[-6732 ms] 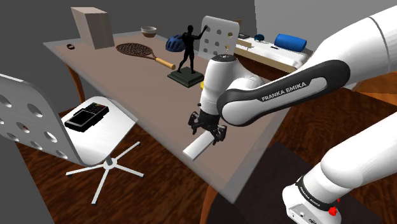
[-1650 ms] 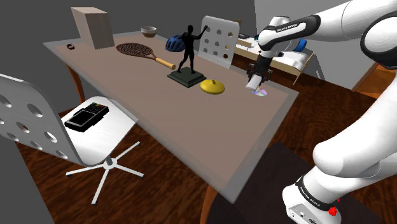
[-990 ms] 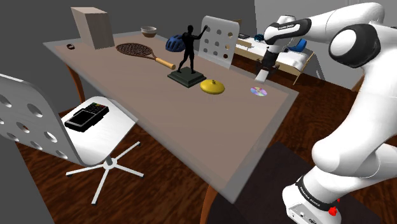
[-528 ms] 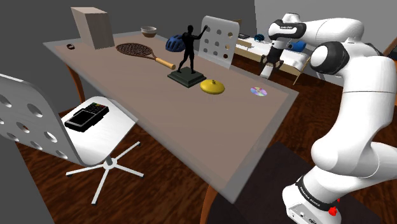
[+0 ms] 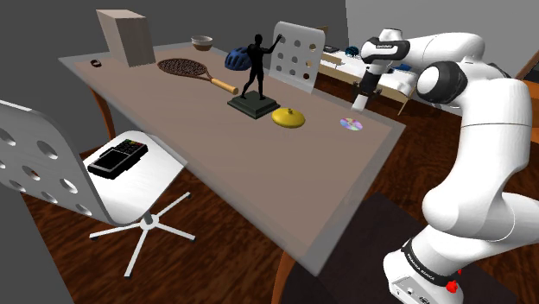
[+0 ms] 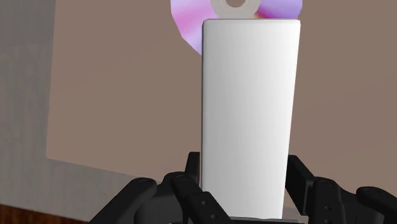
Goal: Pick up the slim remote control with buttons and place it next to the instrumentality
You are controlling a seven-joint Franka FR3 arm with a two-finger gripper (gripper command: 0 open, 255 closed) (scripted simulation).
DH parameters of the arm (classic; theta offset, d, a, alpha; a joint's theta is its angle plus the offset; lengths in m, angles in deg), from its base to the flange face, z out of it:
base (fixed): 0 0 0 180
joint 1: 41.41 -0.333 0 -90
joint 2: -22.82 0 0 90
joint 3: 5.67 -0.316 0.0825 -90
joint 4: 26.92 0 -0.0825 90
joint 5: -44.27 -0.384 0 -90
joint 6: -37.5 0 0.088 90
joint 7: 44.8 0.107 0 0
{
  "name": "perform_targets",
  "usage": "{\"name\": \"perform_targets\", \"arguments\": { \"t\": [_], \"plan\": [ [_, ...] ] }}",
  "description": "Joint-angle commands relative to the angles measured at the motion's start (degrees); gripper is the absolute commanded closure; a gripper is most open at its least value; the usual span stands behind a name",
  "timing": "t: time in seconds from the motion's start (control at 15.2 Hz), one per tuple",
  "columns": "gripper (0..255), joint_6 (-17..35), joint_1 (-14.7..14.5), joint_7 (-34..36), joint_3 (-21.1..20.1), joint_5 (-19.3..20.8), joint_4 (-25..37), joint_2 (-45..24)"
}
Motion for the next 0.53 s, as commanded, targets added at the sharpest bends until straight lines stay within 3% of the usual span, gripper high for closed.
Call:
{"name": "perform_targets", "arguments": {
  "t": [0.0, 0.46],
  "plan": [
    [255, 1.64, -0.02, 0.05, -0.01, 0.0, -1.56, -0.03],
    [255, 5.48, 0.0, 0.03, 0.03, 0.04, -4.38, -1.05]
  ]
}}
